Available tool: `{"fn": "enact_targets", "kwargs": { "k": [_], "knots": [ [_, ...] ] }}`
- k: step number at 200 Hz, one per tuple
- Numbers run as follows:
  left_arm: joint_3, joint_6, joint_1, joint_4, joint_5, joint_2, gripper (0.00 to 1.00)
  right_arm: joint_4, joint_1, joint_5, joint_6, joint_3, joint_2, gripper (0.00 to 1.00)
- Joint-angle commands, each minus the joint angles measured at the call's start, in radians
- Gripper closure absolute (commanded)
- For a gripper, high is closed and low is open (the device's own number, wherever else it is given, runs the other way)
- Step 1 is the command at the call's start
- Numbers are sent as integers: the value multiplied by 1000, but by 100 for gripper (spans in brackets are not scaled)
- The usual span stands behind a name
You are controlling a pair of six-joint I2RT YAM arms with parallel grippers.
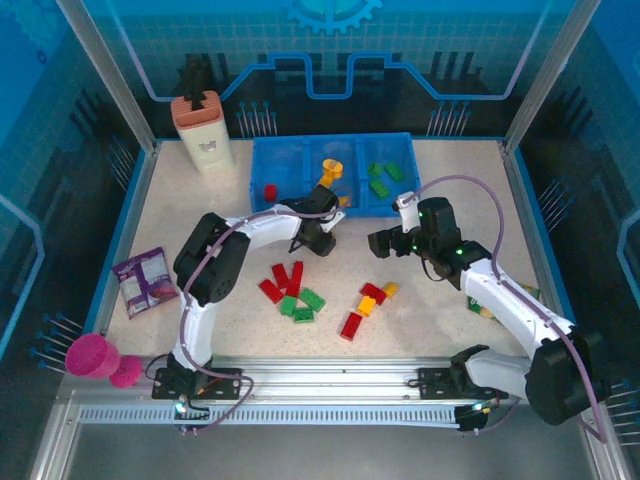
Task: Sort the legos into containers by color
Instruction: Pick up the lego from the center of the table, then place the lego in the container.
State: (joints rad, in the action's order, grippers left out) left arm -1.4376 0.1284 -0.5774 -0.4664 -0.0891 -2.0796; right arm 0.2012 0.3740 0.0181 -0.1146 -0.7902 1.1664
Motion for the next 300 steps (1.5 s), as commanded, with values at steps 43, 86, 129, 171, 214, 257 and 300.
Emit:
{"fn": "enact_targets", "kwargs": {
  "k": [43, 86, 129, 171, 214, 257, 300],
  "knots": [
    [108, -134, -32, -6, -77, 65, 76, -5, 1, 20, 3, -22, -15, 0],
    [111, -187, -31, 22, -124, 220, 81, -6, 2, -4, -8, -8, -50, 0],
    [-83, -176, -24, 62, -203, 225, 82, 4, 1, -14, -28, -1, -67, 0],
    [-325, -162, 4, 72, -291, 54, 82, 8, 3, -8, -45, 6, -92, 0],
    [-566, -124, 42, 5, -316, -131, 83, 47, 2, -17, -35, -10, -120, 0],
    [-797, -125, 81, -47, -249, -289, 82, 46, -2, -28, -32, 0, -133, 0],
    [-1029, -149, 83, -132, -185, -451, 78, 53, -3, -26, -28, -10, -131, 0]
  ]
}}
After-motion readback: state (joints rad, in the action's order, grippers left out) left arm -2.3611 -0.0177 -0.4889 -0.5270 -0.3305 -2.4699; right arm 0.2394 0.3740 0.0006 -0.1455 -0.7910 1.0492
